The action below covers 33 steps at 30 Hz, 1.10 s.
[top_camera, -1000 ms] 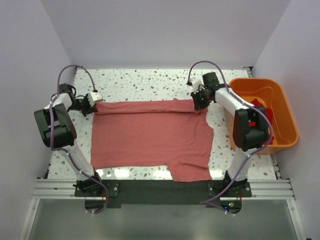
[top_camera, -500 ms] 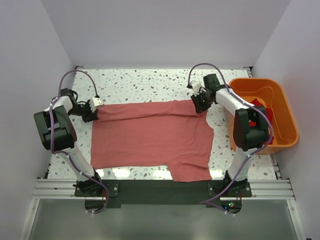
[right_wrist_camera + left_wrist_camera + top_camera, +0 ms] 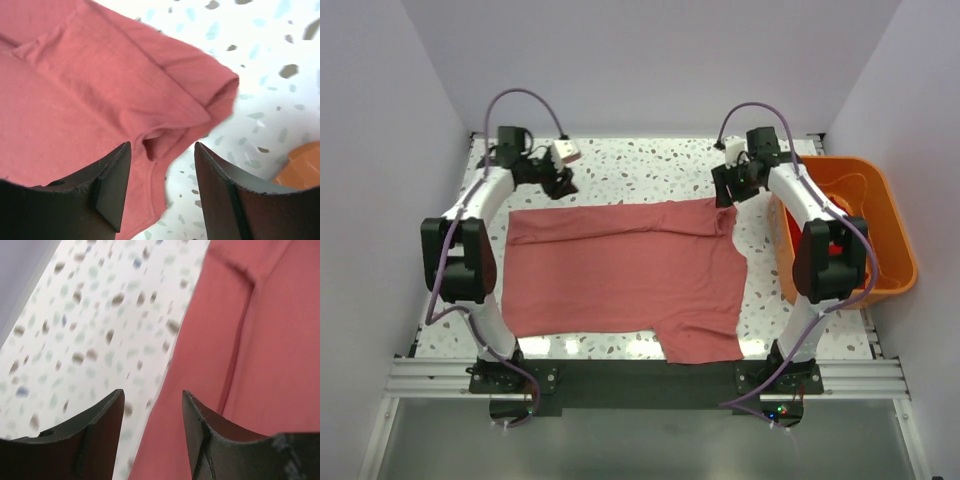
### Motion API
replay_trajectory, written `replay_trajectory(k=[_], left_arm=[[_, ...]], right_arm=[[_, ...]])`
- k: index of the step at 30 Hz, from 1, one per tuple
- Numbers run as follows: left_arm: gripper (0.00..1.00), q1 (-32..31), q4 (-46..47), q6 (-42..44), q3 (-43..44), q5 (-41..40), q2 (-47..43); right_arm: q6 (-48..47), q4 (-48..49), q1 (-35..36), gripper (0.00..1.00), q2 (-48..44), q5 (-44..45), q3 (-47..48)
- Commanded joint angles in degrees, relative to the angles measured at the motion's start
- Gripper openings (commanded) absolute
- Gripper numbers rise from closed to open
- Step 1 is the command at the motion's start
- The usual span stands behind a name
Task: Fold and stack the t-shirts
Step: Fold the tshirt
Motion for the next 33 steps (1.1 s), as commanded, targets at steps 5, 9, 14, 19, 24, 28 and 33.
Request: replay_trajectory(k=[5, 9, 14, 19, 24, 28, 33], left_arm=[[0.54, -15.95, 28.65, -36.75, 7.12, -1.96, 11.08], [0.51, -18.77, 31.66, -48.18, 15.37, -2.93, 19.7], [0.49, -21.4, 35.36, -56.36, 18.47, -2.23, 25.86], [0.49, -23.07, 36.67, -59.63, 19.09, -0.47, 28.76], [0.48, -24.92, 38.08, -61.39, 18.65, 0.23, 29.9], [0.49, -25.97, 38.09, -61.65, 19.53, 0.15, 31.22], [0.49, -26.68, 35.89, -61.12, 21.73, -1.26, 33.42]], right_arm=[[7.72, 0.42, -1.47, 0.51, 6.59, -0.8, 8.29], [8.51, -2.74, -1.64, 0.48, 10.29, -0.45, 11.99], [8.6, -4.59, -1.99, 0.48, 10.03, -0.36, 10.15], [8.95, -5.56, -2.26, 0.49, 9.59, -0.97, 8.65], [9.48, -6.79, -2.61, 0.48, 9.24, -0.8, 7.69], [9.48, -7.14, -2.87, 0.47, 9.5, -0.01, 7.16], [10.18, -7.32, -3.05, 0.47, 11.34, -0.1, 8.21]])
